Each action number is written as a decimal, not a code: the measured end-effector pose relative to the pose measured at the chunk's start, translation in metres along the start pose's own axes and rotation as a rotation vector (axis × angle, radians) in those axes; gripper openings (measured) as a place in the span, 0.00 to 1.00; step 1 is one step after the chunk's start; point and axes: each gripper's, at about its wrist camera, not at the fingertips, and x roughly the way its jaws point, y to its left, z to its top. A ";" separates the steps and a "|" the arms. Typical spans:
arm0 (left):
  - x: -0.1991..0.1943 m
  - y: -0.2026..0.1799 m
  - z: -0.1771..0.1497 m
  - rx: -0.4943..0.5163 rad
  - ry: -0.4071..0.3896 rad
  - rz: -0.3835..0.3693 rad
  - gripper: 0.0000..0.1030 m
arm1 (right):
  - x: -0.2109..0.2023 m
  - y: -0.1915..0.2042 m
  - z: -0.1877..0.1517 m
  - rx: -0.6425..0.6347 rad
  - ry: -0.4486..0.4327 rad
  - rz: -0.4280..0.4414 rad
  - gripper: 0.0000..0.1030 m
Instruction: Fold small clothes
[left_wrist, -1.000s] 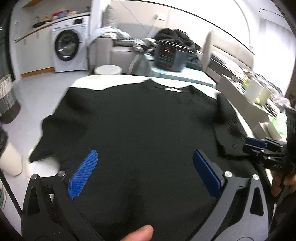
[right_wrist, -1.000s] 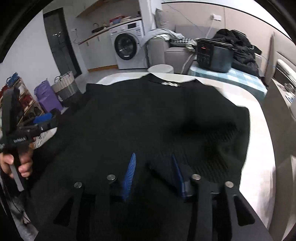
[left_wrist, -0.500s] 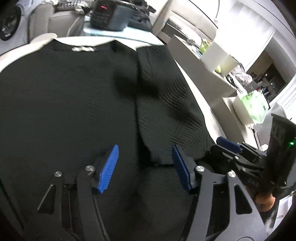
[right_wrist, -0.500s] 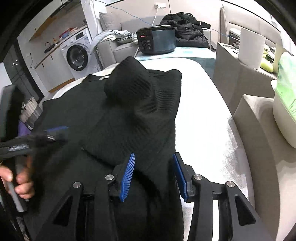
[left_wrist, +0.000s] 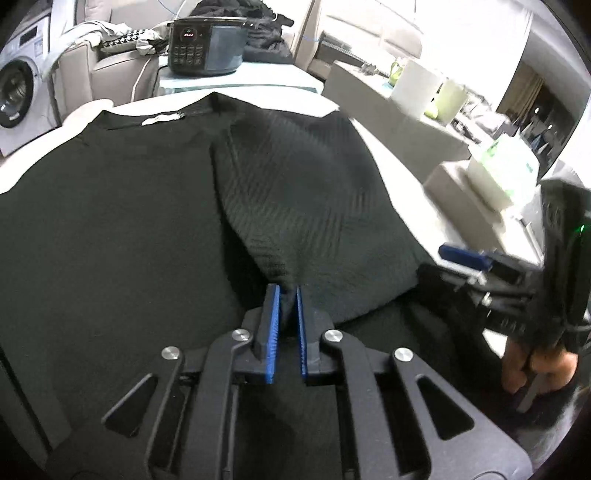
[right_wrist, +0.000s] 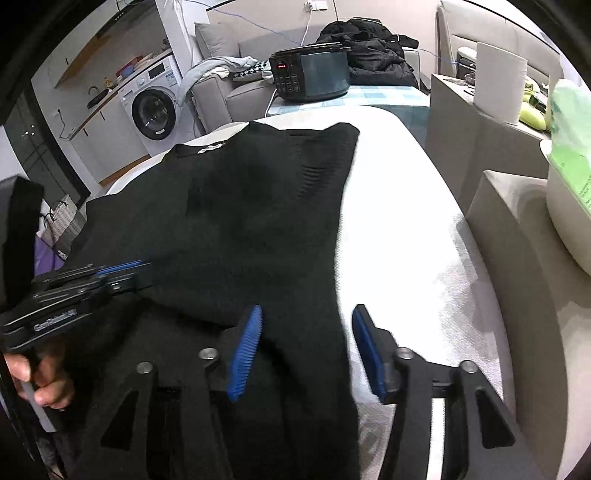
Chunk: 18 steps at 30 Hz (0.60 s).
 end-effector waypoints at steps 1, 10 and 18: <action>0.002 0.000 0.001 -0.004 0.011 -0.010 0.08 | 0.000 -0.001 0.000 0.001 -0.002 -0.007 0.54; -0.010 0.013 -0.005 -0.060 -0.009 -0.009 0.48 | -0.006 0.010 -0.009 -0.051 0.025 0.015 0.54; -0.031 0.042 -0.020 -0.133 -0.026 0.027 0.48 | 0.017 0.045 -0.006 -0.237 0.044 -0.121 0.53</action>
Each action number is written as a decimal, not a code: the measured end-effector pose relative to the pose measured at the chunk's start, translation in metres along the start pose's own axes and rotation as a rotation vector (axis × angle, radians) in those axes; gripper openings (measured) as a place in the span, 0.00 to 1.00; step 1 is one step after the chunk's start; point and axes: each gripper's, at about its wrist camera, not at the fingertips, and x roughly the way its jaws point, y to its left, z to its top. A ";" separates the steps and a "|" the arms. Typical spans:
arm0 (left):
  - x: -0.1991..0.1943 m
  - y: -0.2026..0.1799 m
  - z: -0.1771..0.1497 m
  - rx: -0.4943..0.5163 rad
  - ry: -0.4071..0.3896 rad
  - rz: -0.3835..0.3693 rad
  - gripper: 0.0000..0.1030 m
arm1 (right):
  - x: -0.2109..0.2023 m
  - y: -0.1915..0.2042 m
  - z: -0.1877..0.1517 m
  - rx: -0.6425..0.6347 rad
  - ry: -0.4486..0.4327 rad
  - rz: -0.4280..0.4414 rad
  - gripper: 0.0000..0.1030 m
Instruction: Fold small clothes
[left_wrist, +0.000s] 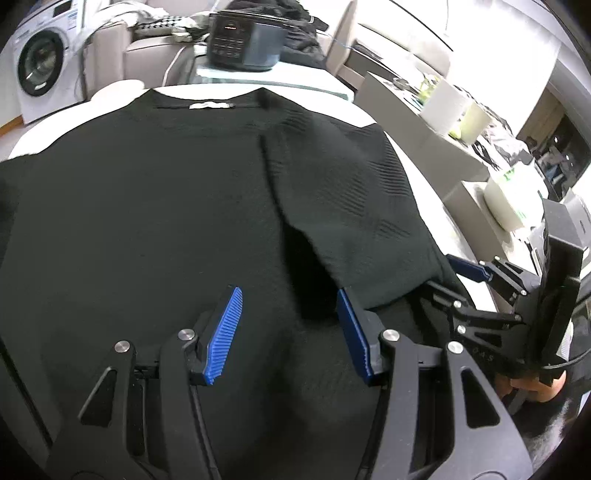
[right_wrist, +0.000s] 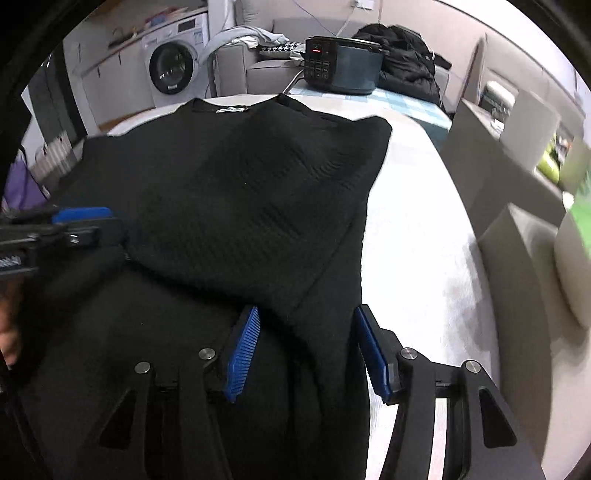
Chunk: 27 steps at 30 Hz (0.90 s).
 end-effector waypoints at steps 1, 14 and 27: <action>-0.002 0.006 -0.002 -0.014 -0.001 0.003 0.48 | 0.000 0.003 0.002 -0.013 -0.014 -0.010 0.51; -0.008 0.033 -0.003 -0.081 0.000 -0.003 0.49 | -0.024 -0.025 -0.002 0.069 -0.006 -0.020 0.24; 0.023 -0.030 0.007 0.026 0.045 -0.058 0.52 | 0.001 0.006 0.009 0.090 -0.008 0.101 0.30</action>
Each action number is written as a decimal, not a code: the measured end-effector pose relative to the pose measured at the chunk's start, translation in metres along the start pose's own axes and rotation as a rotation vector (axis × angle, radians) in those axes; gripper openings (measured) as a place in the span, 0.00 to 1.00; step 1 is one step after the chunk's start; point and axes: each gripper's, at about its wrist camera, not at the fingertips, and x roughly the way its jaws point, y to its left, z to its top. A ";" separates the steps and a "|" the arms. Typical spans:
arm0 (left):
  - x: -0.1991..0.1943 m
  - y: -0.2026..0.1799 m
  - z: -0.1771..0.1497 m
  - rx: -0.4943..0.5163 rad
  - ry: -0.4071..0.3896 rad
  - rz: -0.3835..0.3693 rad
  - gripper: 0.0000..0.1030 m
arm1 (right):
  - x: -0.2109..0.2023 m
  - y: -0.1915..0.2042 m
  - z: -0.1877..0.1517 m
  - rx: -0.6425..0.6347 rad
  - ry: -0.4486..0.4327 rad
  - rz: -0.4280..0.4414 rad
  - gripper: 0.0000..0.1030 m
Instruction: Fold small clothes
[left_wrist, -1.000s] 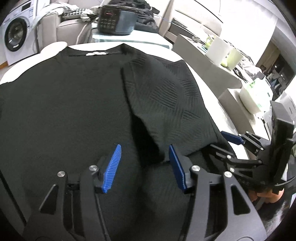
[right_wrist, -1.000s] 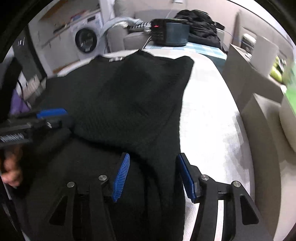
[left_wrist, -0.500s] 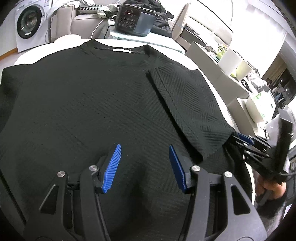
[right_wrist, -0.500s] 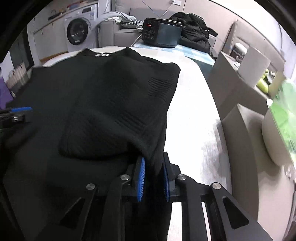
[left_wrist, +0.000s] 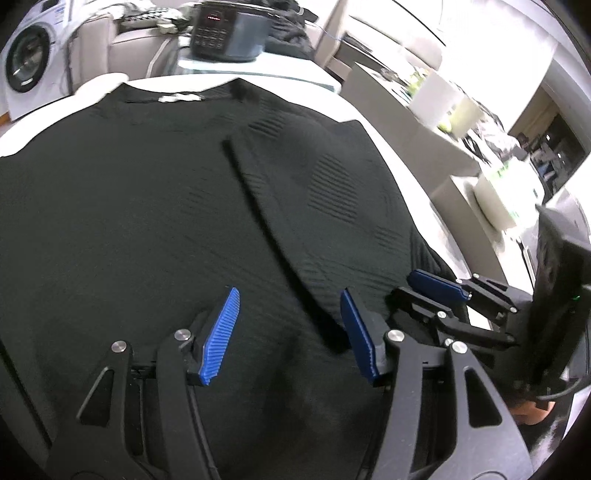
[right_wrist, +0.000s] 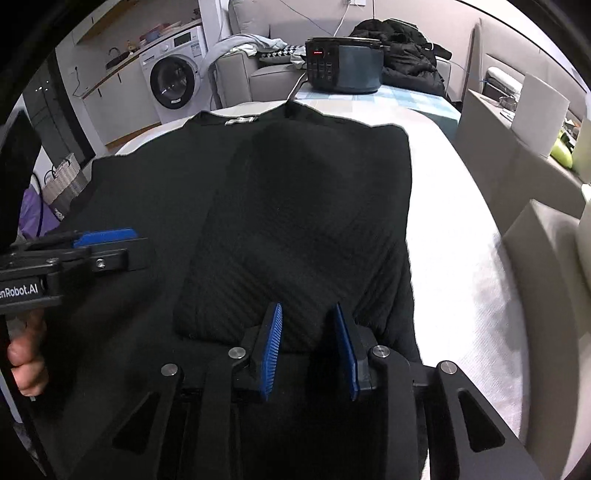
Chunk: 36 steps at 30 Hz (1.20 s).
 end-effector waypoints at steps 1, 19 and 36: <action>0.005 -0.006 -0.002 0.014 0.011 -0.031 0.52 | -0.002 0.000 -0.001 0.000 0.003 0.008 0.30; -0.010 0.007 -0.021 0.010 0.018 0.082 0.27 | -0.020 -0.015 -0.012 0.081 -0.011 0.025 0.30; -0.172 0.205 -0.073 -0.440 -0.253 0.201 0.98 | -0.050 0.064 0.022 0.112 -0.149 0.110 0.86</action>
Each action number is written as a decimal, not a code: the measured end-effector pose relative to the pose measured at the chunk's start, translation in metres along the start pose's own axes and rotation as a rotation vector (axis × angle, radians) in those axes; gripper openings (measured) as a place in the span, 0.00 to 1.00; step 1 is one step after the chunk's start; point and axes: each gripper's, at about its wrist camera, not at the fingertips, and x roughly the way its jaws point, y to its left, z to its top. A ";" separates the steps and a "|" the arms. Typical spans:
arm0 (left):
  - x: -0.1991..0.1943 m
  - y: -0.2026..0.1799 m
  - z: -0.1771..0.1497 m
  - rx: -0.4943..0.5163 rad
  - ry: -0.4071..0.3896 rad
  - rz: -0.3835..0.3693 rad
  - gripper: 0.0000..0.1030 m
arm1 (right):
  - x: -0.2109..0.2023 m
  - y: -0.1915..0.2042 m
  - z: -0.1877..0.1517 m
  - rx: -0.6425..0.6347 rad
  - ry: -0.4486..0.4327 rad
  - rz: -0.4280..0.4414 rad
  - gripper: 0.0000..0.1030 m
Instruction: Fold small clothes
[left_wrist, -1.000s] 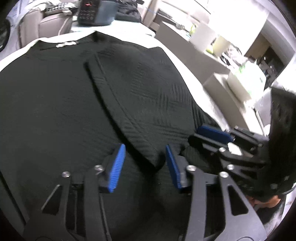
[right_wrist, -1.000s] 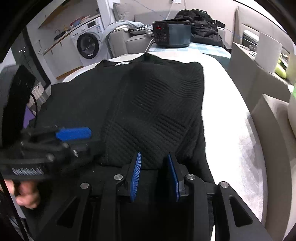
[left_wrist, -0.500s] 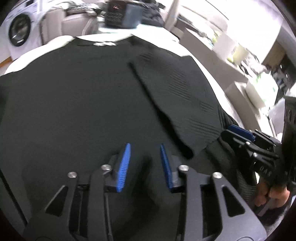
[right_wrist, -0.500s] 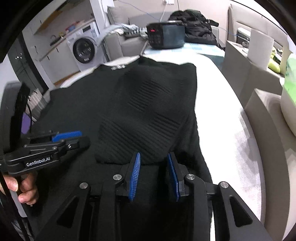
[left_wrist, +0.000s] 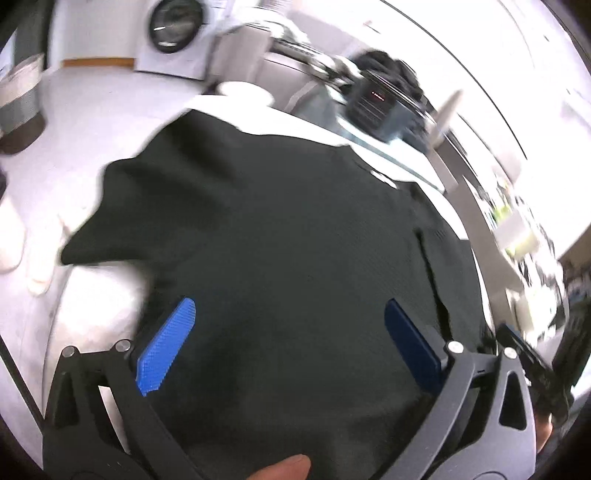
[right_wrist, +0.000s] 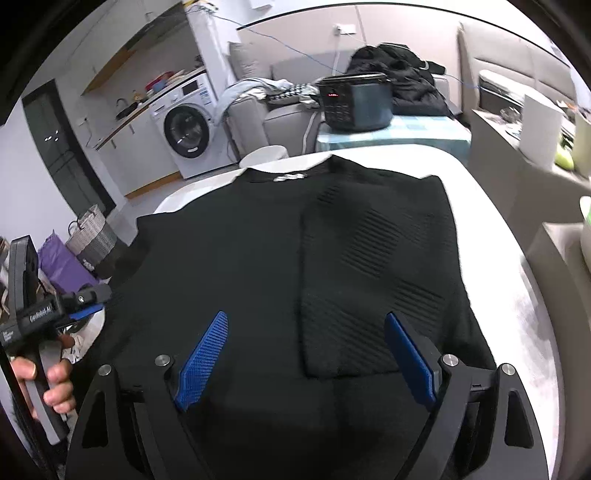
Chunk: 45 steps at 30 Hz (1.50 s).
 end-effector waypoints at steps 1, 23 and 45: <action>-0.004 0.012 0.002 -0.033 -0.008 0.004 0.98 | 0.000 0.005 0.001 -0.003 -0.002 0.013 0.86; 0.039 0.201 0.032 -0.442 0.019 0.109 0.52 | 0.014 0.034 0.003 -0.050 0.035 0.045 0.86; 0.034 -0.092 0.010 0.485 0.006 -0.066 0.38 | 0.021 0.026 0.000 -0.037 0.043 0.036 0.86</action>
